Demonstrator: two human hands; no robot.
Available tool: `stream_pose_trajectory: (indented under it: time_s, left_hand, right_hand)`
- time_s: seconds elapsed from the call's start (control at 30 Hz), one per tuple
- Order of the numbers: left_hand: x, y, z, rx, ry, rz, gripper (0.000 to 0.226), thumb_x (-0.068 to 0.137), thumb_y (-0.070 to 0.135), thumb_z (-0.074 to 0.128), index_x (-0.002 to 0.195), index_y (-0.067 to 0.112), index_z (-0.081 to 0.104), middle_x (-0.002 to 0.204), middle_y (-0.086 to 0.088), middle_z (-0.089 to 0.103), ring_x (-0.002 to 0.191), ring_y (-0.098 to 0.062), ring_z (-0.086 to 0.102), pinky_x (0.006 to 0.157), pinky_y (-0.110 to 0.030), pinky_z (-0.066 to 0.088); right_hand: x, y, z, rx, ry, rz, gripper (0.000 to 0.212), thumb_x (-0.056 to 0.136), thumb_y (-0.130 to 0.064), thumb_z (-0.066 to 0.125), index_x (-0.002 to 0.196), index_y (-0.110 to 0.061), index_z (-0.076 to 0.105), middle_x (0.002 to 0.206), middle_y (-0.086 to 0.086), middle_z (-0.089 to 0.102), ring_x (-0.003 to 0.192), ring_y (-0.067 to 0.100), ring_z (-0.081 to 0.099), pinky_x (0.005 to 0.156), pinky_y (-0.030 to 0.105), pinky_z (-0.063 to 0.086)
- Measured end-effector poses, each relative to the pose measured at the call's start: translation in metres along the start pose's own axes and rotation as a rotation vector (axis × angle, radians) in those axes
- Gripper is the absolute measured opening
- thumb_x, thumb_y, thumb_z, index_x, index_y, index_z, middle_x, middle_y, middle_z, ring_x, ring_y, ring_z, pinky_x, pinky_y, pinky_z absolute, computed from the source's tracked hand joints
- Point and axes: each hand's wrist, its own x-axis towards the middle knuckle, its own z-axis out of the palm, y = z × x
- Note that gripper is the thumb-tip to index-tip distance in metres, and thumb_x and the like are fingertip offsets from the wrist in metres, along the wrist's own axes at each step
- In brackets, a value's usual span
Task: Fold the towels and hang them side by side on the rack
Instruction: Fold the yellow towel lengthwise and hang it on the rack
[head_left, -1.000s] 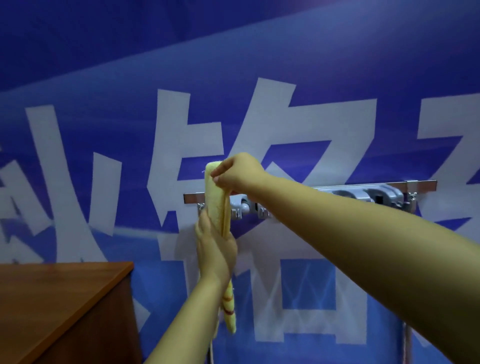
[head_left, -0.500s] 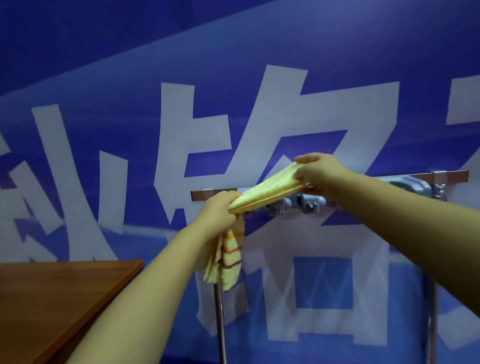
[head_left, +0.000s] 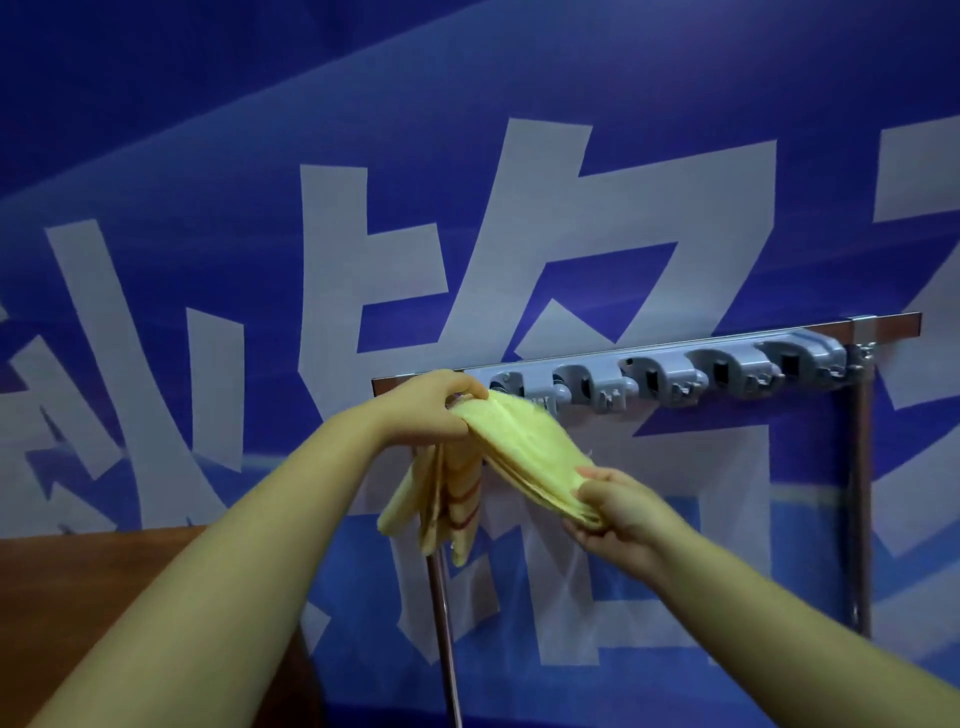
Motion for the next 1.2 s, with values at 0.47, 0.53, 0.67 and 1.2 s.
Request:
stream_pose_trajectory:
  time_s: [0.47, 0.53, 0.67, 1.2]
  left_hand:
    - [-0.008, -0.001, 0.036, -0.280, 0.130, -0.041, 0.057, 0.087, 0.007, 0.050, 0.138, 0.030, 0.038, 0.124, 0.000, 0.044, 0.104, -0.015, 0.050, 0.077, -0.024, 0.045]
    - [-0.022, -0.007, 0.057, -0.623, 0.170, -0.085, 0.064, 0.088, 0.009, 0.051, 0.141, 0.035, 0.028, 0.125, -0.002, 0.047, 0.103, -0.014, 0.053, 0.077, -0.026, 0.049]
    - [-0.048, -0.019, 0.113, -1.051, 0.165, -0.143, 0.068, 0.080, 0.067, 0.045, 0.138, 0.032, 0.038, 0.131, 0.000, 0.056, 0.116, -0.014, 0.056, 0.099, -0.038, 0.046]
    - [-0.140, 0.023, 0.387, -1.200, -0.375, -0.671, 0.070, 0.090, 0.064, 0.007, 0.145, 0.025, 0.028, 0.147, -0.010, 0.038, 0.129, -0.030, 0.044, 0.100, -0.047, 0.036]
  right_hand:
    - [0.022, 0.069, 0.021, -0.081, 0.012, 0.093, 0.038, 0.096, -0.003, 0.043, 0.128, -0.021, 0.048, 0.104, 0.010, 0.057, 0.079, 0.019, 0.056, 0.060, 0.028, 0.046]
    - [0.020, 0.069, 0.019, -0.142, -0.001, 0.074, 0.039, 0.096, -0.005, 0.043, 0.131, -0.022, 0.048, 0.101, 0.007, 0.057, 0.078, 0.017, 0.055, 0.062, 0.027, 0.046]
    - [0.017, 0.069, 0.008, -0.215, -0.055, 0.036, 0.039, 0.097, -0.013, 0.045, 0.134, -0.024, 0.046, 0.114, 0.007, 0.060, 0.091, 0.018, 0.059, 0.066, 0.029, 0.047]
    - [-0.030, 0.180, -0.193, -0.555, 0.149, 0.303, 0.014, 0.094, -0.023, 0.053, 0.080, -0.022, 0.057, 0.074, -0.001, 0.055, 0.065, 0.008, 0.057, 0.061, 0.023, 0.044]
